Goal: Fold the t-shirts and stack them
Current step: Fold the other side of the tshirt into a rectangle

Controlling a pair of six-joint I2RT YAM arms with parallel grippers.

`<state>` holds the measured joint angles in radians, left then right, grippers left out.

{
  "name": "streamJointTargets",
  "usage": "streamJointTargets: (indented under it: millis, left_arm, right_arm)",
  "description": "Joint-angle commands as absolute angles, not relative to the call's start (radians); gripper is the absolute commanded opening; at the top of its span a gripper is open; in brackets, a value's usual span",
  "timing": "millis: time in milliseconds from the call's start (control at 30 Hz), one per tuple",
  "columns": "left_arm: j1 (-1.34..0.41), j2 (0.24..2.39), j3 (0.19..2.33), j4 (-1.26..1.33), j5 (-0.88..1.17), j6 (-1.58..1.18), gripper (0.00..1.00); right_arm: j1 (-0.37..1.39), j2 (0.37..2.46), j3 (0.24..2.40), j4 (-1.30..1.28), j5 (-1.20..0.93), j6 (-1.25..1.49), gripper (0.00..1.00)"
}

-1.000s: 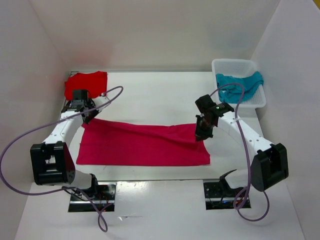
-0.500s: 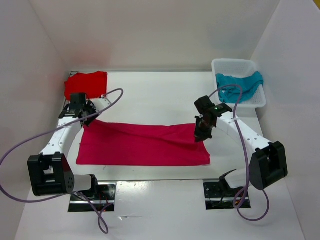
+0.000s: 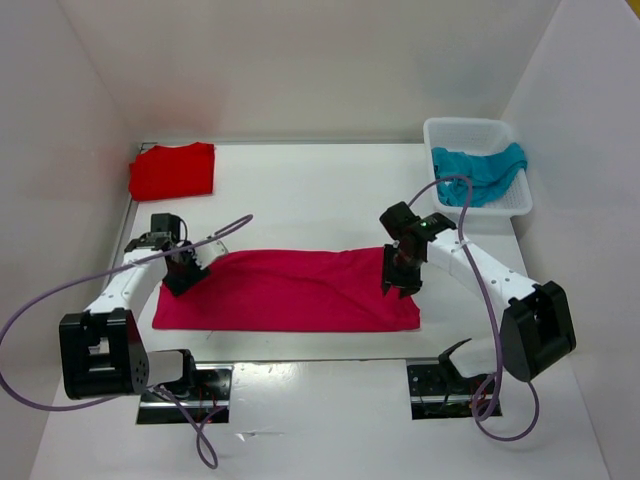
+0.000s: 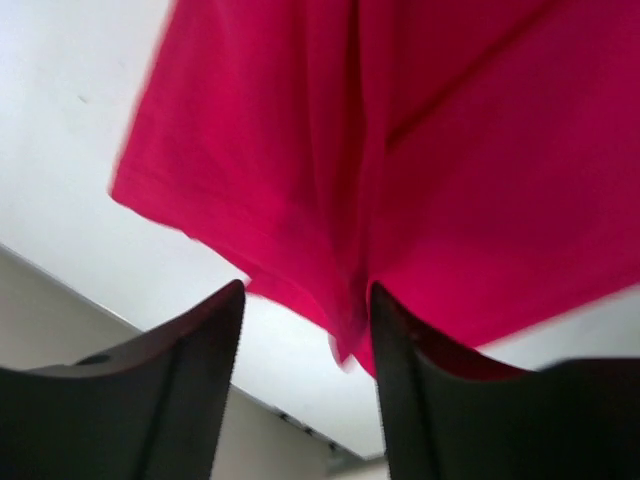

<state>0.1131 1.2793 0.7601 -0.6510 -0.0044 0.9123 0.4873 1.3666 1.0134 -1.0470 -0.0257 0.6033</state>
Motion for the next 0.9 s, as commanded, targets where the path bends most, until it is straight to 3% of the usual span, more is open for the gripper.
streamJointTargets:
  millis: [0,100,300,467,633,700,867]
  left_arm:
    - [0.129,1.232,0.842,-0.831,0.034,0.977,0.62]
    - [0.129,1.232,0.873,-0.899,0.032,1.012,0.65]
    - [0.129,1.259,0.811,-0.775,-0.051,1.028,0.7]
    - [0.129,1.362,0.877,-0.981,0.095,1.048,0.74]
    - [0.04,1.382,0.905,-0.988,0.107,0.993,0.83]
    - [0.009,1.382,0.87,-0.956,0.071,0.957,0.86]
    - [-0.017,1.417,0.795,-0.778,-0.113,0.899,0.84]
  right_arm:
    - [0.5,1.371,1.031,-1.092,-0.003,0.597,0.49]
    - [0.5,1.362,1.054,-1.079,-0.014,0.584,0.5]
    - [0.511,1.41,1.089,-1.019,-0.044,0.566,0.56]
    - [0.531,1.44,1.091,-0.986,-0.044,0.566,0.56]
    - [0.531,1.45,1.081,-0.976,-0.035,0.566,0.57]
    - [0.531,1.459,1.081,-0.965,-0.035,0.566,0.58]
    - [0.531,1.482,1.072,-0.933,-0.035,0.566,0.61]
